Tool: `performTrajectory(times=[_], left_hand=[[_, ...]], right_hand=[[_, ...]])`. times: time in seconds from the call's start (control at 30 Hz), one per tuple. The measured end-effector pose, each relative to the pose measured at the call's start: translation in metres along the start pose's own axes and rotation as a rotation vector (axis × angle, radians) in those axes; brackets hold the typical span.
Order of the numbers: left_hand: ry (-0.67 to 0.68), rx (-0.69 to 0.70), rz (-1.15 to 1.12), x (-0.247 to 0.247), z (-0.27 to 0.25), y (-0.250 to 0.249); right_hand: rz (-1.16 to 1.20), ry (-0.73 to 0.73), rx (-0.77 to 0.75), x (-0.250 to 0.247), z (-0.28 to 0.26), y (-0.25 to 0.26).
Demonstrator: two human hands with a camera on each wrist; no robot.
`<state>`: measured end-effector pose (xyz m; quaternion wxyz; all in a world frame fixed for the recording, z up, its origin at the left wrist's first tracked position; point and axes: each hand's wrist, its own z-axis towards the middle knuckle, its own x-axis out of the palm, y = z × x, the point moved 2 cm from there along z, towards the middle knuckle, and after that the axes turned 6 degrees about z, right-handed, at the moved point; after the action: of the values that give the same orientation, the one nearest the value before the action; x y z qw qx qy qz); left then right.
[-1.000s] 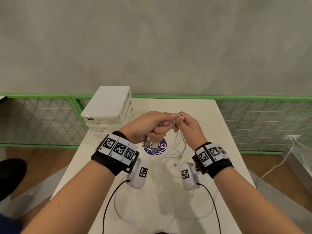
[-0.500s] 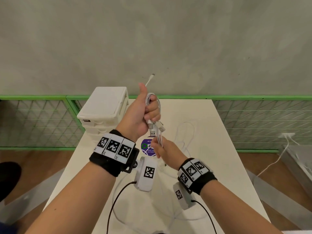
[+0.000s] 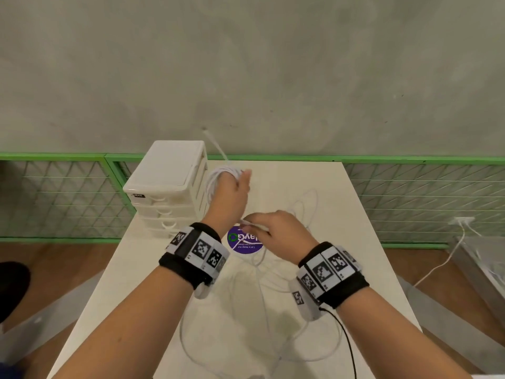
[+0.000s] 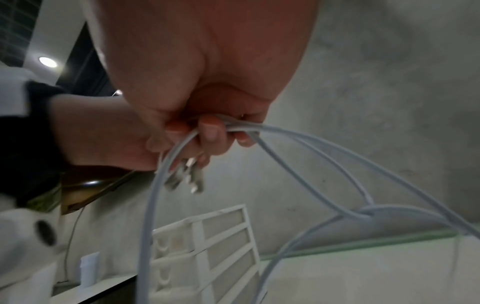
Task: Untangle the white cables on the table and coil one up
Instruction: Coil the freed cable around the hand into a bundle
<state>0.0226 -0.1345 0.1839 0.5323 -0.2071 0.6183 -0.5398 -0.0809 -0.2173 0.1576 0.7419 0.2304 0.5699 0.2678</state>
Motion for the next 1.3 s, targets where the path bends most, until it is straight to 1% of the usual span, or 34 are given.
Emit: performTrajectory(times=[0.07, 0.1, 0.13, 0.17, 0.23, 0.3, 0.37, 0.47, 0.5, 0.53, 0.57, 0.63, 0.73, 0.8, 0.87, 0.9, 0.93, 0.97, 1.0, 1.07, 1.1, 1.13, 1.2, 1.23, 1.3], left_hand=[[0.260, -0.018, 0.270, 0.006, -0.006, -0.001], [0.376, -0.049, 0.350, 0.007, -0.009, -0.002], [0.462, -0.077, 0.389, 0.008, -0.011, -0.002], [0.520, -0.090, 0.411, 0.008, -0.014, -0.005], [0.588, -0.078, 0.440, 0.007, -0.018, -0.011], [0.627, -0.079, 0.428, 0.006, -0.019, -0.016], [0.691, -0.086, 0.379, 0.004, -0.020, -0.018], [0.813, -0.071, 0.289, -0.001, -0.023, -0.017], [0.822, -0.064, 0.271, -0.002, -0.025, -0.016], [0.802, -0.062, 0.263, -0.003, -0.025, -0.014], [0.761, -0.063, 0.256, -0.004, -0.025, -0.013], [0.663, -0.084, 0.176, -0.004, -0.022, -0.010], [0.521, -0.159, 0.026, -0.014, -0.016, -0.008], [0.478, -0.184, 0.016, -0.022, -0.013, -0.007], [0.480, -0.199, 0.050, -0.024, -0.013, -0.005], [0.486, -0.207, 0.068, -0.023, -0.014, -0.004], [0.489, -0.215, 0.077, -0.021, -0.015, -0.003], [0.485, -0.218, 0.075, -0.020, -0.017, -0.004], [0.479, -0.219, 0.065, -0.018, -0.018, -0.006], [0.476, -0.219, 0.042, -0.014, -0.020, -0.010], [0.483, -0.212, 0.037, -0.012, -0.021, -0.012], [0.494, -0.199, 0.034, -0.009, -0.023, -0.016], [0.522, -0.171, 0.007, -0.004, -0.027, -0.023], [0.535, -0.161, -0.023, -0.002, -0.028, -0.027], [0.536, -0.147, -0.066, -0.003, -0.029, -0.033]], right_hand=[[-0.015, -0.031, -0.004, -0.012, 0.003, -0.008], [-0.011, -0.045, -0.021, -0.017, 0.003, -0.011], [-0.003, -0.061, -0.049, -0.021, 0.003, -0.013], [0.019, -0.074, -0.082, -0.025, 0.001, -0.014], [0.103, -0.097, -0.129, -0.029, -0.002, -0.013], [0.168, -0.113, -0.121, -0.029, -0.006, -0.014], [0.208, -0.151, -0.075, -0.032, -0.009, -0.017], [0.357, -0.272, 0.064, -0.047, -0.014, -0.029], [0.352, -0.280, 0.065, -0.050, -0.015, -0.032], [0.291, -0.267, 0.055, -0.050, -0.015, -0.034], [0.213, -0.264, 0.047, -0.049, -0.016, -0.037], [0.094, -0.313, 0.061, -0.047, -0.017, -0.045], [-0.006, -0.405, 0.147, -0.050, -0.024, -0.063], [-0.065, -0.366, 0.265, -0.050, -0.031, -0.080], [-0.127, -0.284, 0.425, -0.048, -0.034, -0.093], [-0.158, -0.233, 0.482, -0.047, -0.034, -0.095], [-0.179, -0.195, 0.508, -0.046, -0.033, -0.096], [-0.189, -0.194, 0.496, -0.046, -0.032, -0.093], [-0.178, -0.232, 0.443, -0.047, -0.030, -0.088], [-0.029, -0.334, 0.253, -0.051, -0.027, -0.071], [0.083, -0.327, 0.160, -0.051, -0.025, -0.060], [0.184, -0.278, 0.104, -0.047, -0.022, -0.048], [0.346, -0.167, 0.087, -0.034, -0.016, -0.027], [0.403, -0.150, 0.095, -0.026, -0.012, -0.021], [0.435, -0.185, 0.102, -0.013, -0.005, -0.020]])
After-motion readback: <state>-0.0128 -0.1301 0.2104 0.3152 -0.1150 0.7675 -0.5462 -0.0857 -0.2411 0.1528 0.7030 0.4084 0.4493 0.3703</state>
